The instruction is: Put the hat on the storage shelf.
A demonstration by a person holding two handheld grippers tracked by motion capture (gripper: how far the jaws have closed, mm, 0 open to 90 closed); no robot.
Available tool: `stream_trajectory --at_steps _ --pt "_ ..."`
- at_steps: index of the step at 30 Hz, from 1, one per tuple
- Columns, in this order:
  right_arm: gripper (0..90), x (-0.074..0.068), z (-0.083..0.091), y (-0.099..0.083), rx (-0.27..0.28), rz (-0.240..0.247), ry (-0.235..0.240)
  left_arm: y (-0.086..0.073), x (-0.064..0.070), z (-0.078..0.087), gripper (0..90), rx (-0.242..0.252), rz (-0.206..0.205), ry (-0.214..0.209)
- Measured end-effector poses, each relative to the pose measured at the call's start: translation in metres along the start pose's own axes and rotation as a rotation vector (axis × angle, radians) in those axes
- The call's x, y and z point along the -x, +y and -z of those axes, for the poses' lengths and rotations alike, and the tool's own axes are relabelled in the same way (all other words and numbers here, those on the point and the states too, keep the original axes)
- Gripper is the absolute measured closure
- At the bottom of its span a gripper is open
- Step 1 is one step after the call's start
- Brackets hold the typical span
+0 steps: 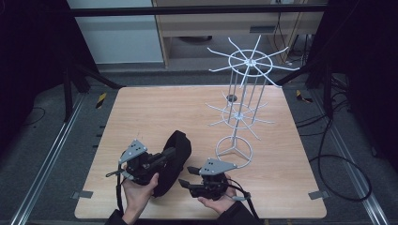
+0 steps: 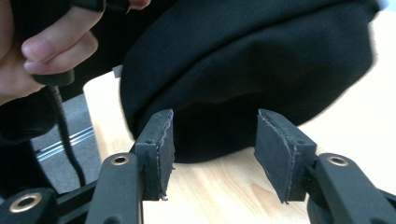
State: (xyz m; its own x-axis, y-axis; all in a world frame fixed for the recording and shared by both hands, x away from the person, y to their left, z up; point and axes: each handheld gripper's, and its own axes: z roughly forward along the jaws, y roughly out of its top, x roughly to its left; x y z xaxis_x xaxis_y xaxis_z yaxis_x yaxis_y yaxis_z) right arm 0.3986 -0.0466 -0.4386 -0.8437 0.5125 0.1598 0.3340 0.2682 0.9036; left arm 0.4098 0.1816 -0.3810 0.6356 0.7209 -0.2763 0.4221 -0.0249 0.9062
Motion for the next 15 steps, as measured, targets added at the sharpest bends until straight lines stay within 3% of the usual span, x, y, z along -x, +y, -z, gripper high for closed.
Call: stream_trajectory --at_steps 11,13,15 --pt "44.3 -0.005 -0.014 0.000 0.009 -0.059 0.083 0.005 0.011 -0.002 85.6 0.034 -0.026 -0.014" --pt "46.8 -0.006 -0.017 0.000 0.008 -0.065 0.093 0.006 0.013 -0.001 85.7 0.038 -0.030 -0.020" --pt "60.6 -0.007 -0.019 0.000 0.018 -0.057 0.115 0.007 0.015 -0.001 85.7 0.043 -0.037 -0.025"
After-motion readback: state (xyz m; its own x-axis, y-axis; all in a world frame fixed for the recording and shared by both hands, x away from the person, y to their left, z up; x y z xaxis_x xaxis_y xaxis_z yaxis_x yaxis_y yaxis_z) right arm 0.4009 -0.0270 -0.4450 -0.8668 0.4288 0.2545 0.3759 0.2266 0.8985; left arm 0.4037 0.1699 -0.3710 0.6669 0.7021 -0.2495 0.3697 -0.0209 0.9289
